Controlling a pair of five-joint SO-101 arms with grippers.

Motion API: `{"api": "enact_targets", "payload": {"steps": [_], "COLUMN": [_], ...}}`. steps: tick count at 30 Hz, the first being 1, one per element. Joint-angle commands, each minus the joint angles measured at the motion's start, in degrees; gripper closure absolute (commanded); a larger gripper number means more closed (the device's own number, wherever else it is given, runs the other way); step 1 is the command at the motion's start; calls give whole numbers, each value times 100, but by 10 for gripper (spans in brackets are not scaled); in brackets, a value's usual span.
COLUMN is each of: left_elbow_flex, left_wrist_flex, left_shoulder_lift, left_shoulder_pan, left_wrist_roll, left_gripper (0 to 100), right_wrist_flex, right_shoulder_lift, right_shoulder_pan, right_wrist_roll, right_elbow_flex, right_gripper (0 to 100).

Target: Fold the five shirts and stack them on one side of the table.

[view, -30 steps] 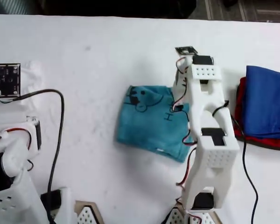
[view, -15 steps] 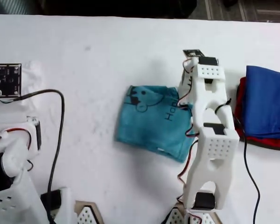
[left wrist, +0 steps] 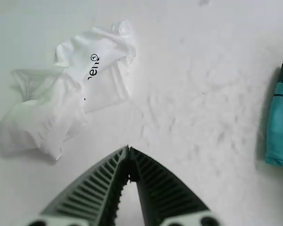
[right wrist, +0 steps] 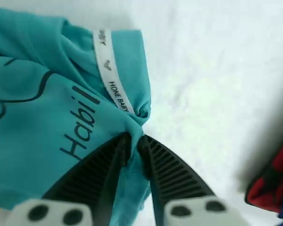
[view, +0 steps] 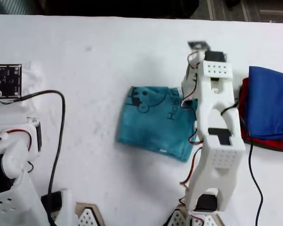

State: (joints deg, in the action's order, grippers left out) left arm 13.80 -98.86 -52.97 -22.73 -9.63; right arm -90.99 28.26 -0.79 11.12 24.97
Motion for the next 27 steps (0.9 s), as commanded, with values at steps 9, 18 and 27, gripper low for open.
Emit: {"api": "enact_targets", "payload": {"steps": [9,18,27], "left_elbow_flex": [-9,-18,-9], "left_wrist_flex": [62,62,62], "left_shoulder_lift": [-40,-40,-40], "left_shoulder_pan": [-31,-31,-31], "left_wrist_roll": [-35,-35,-35], "left_gripper": [977,977,977], "right_wrist_flex": [919,1446,1112], "right_shoulder_lift": [-831,-127,-84], "right_shoulder_pan": [558,470,198], "right_wrist_roll": [668,677,668], "right_elbow_flex": [176,176,1187], "right_gripper": [981,981,872]}}
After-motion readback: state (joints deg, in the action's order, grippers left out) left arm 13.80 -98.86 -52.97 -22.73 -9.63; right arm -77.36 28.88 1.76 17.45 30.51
